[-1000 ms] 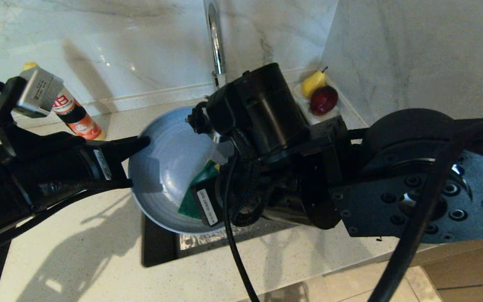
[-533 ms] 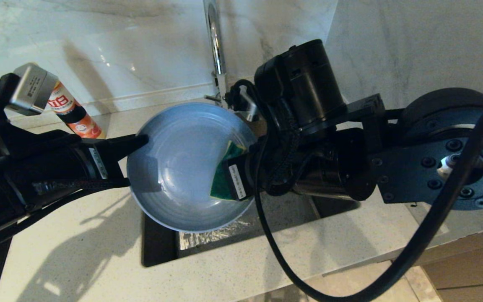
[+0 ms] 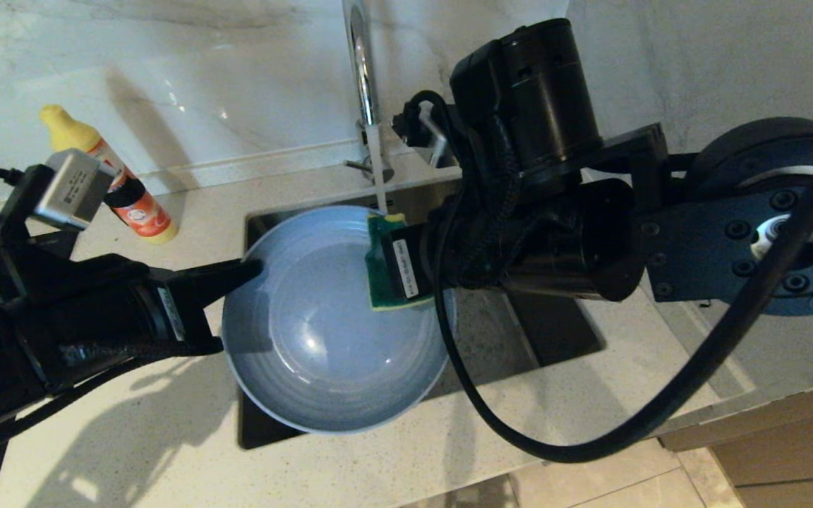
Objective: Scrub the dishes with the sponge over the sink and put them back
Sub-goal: Wipe the plate
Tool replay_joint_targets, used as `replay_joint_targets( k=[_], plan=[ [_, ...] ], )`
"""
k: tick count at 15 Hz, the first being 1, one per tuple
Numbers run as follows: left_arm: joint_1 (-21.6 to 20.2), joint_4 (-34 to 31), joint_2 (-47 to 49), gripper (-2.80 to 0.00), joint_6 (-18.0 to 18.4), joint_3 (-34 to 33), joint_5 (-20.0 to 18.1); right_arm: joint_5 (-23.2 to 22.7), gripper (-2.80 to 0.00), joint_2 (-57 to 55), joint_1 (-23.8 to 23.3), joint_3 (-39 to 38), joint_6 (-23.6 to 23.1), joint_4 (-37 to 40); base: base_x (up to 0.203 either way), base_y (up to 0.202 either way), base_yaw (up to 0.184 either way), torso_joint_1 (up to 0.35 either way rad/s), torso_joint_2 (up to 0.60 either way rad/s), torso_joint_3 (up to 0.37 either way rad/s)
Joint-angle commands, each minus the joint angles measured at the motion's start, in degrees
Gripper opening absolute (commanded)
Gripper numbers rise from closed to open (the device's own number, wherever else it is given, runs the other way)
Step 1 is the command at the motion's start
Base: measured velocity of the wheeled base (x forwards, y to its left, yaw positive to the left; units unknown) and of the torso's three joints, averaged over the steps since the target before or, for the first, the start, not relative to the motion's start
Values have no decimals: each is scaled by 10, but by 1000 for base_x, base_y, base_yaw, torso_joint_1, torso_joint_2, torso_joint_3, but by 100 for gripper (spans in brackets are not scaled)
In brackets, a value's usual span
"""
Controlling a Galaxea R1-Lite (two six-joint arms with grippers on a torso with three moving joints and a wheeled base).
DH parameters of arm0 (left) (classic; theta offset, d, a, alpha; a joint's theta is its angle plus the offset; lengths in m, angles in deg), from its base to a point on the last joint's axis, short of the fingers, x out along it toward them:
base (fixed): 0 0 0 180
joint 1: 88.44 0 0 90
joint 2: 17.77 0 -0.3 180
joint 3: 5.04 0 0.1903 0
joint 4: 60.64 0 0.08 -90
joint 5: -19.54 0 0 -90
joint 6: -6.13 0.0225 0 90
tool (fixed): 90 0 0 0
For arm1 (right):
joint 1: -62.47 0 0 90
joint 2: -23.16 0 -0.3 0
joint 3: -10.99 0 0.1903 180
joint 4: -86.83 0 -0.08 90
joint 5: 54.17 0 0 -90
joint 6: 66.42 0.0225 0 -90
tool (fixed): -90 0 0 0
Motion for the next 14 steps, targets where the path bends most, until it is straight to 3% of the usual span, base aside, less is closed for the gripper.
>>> replay_joint_targets(
  k=[1,6,14],
  plan=[
    [15,3,0,-280,-1,-19,-1,1,-280,-30,4,36,0,2,0,0,0,0,0,0],
    [17,7,11,-280,-7,-13,-1,1,-280,-57,36,76,-1,11,0,0,0,0,0,0],
    [14,3,18,-280,-32,20,9,1,-280,-23,79,24,5,35,0,0,0,0,0,0]
  ],
)
